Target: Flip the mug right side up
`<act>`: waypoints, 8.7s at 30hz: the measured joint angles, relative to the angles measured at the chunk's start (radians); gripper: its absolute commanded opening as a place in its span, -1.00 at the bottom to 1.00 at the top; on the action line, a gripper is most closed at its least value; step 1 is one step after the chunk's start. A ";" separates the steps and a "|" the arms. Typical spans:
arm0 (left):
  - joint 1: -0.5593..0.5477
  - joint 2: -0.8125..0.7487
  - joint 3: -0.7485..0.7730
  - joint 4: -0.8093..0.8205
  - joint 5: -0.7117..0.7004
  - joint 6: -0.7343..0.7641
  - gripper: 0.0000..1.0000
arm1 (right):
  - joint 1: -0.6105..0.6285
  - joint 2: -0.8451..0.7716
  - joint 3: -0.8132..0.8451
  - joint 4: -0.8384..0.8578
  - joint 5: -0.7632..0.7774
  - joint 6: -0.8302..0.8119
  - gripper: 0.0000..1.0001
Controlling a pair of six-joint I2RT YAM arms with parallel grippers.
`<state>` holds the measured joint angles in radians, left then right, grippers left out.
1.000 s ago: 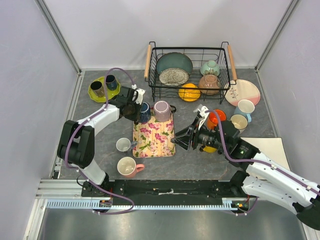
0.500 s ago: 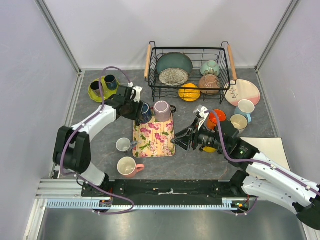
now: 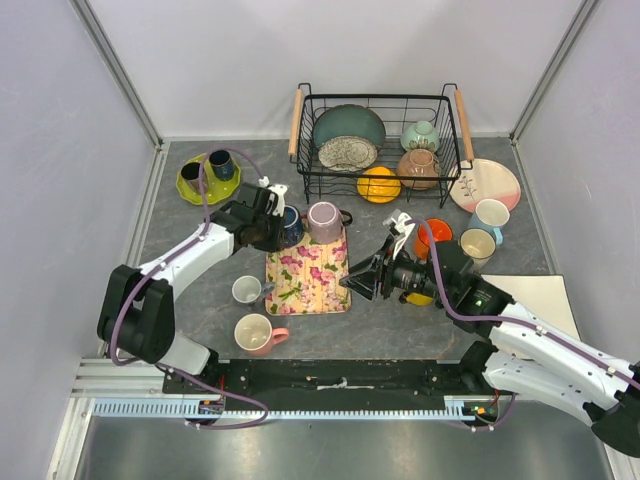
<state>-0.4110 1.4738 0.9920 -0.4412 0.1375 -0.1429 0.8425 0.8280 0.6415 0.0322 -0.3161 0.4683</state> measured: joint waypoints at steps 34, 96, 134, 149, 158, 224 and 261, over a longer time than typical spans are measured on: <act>0.072 0.219 0.111 0.023 -0.198 -0.054 -0.96 | 0.000 0.005 -0.013 -0.005 0.011 0.002 0.06; -0.670 0.064 -0.018 0.397 0.024 -0.223 0.94 | -0.107 -0.071 0.380 -0.674 0.918 0.076 0.81; -0.714 0.566 0.482 0.212 -0.052 0.018 -0.96 | -0.107 -0.304 0.258 -0.592 0.671 0.078 0.79; -0.714 0.360 0.235 0.201 -0.235 -0.114 -0.96 | -0.107 -0.288 0.243 -0.548 0.664 0.083 0.78; -0.731 0.323 0.185 0.170 -0.378 -0.297 -0.93 | -0.107 -0.276 0.193 -0.534 0.645 0.102 0.77; -0.740 0.390 0.369 -0.066 -0.398 -0.252 -0.96 | -0.107 -0.290 0.166 -0.514 0.645 0.107 0.77; -0.664 -0.005 0.179 0.094 -0.206 -0.251 -0.96 | -0.108 -0.480 0.101 -0.623 0.919 0.094 0.79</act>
<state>-1.0748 1.4685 1.1713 -0.3473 -0.0689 -0.3943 0.7349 0.3477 0.7425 -0.5911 0.6029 0.5621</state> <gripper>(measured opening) 0.234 0.895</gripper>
